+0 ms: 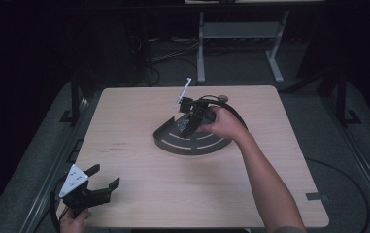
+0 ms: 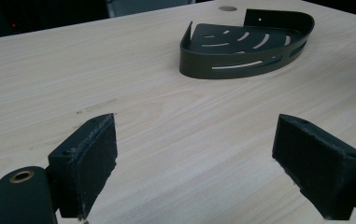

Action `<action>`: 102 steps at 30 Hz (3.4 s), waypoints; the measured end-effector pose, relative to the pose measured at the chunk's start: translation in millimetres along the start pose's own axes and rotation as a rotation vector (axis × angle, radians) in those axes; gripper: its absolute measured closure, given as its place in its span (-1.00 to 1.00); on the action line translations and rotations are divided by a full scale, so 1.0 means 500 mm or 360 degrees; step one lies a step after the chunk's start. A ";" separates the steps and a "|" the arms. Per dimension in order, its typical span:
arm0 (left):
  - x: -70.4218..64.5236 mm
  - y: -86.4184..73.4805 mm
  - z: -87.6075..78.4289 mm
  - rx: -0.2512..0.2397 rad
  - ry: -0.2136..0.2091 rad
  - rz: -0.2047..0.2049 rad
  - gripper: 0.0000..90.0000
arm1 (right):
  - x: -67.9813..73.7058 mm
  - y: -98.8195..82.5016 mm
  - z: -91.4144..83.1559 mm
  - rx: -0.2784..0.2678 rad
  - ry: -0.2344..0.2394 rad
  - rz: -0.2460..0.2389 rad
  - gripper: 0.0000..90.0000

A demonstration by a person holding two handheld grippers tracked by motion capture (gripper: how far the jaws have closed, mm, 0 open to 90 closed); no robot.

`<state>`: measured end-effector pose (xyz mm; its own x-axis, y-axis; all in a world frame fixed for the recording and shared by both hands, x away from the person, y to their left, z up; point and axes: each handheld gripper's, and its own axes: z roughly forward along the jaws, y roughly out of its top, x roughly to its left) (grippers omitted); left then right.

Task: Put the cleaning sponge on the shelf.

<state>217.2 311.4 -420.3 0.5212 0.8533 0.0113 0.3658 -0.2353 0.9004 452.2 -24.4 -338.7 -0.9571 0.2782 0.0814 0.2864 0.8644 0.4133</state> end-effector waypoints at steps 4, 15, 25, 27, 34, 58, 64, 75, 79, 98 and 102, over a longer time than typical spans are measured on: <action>0.000 0.000 0.000 0.0008 0.0000 0.0006 -0.71 | -0.007 0.008 -0.006 0.0004 -0.0031 0.0000 -0.29; 0.000 -0.001 -0.001 0.0003 0.0000 -0.0005 -0.71 | -0.038 0.008 0.029 0.0085 -0.0086 0.0060 -0.29; -0.001 0.000 0.001 0.0002 -0.0003 -0.0003 -0.71 | -0.067 -0.021 0.067 0.0039 -0.0058 0.0144 -0.30; -0.001 0.000 0.001 0.0004 -0.0004 -0.0003 -0.71 | -0.070 -0.026 0.071 0.0021 -0.0057 0.0157 -0.30; -0.001 0.000 0.001 0.0004 -0.0007 -0.0001 -0.71 | -0.080 -0.046 0.088 -0.0014 -0.0047 0.0211 -0.30; -0.001 -0.001 0.000 0.0006 -0.0002 -0.0003 -0.71 | -0.096 -0.107 0.146 -0.0011 -0.0039 0.0342 -0.31; -0.003 0.000 0.003 0.0016 -0.0007 0.0004 -0.71 | -0.097 -0.111 0.152 0.0016 -0.0059 0.0347 -0.31; -0.001 -0.001 0.001 0.0006 -0.0005 -0.0007 -0.71 | -0.100 -0.111 0.162 0.0056 -0.0099 0.0340 -0.31; -0.002 -0.001 0.002 0.0011 -0.0009 -0.0009 -0.71 | -0.100 -0.111 0.164 0.0063 -0.0102 0.0335 -0.32; -0.001 -0.001 0.001 0.0008 -0.0005 -0.0007 -0.71 | -0.098 -0.112 0.169 0.0094 -0.0113 0.0343 -0.41; 0.000 -0.001 0.001 0.0009 -0.0004 -0.0010 -0.71 | -0.097 -0.111 0.162 0.0074 -0.0119 0.0345 -0.47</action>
<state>217.2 311.2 -421.1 0.5206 0.8538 0.0044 0.3734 -0.2323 0.8981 486.4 -52.1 -439.2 -0.8674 0.4883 0.0959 0.4886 0.7989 0.3509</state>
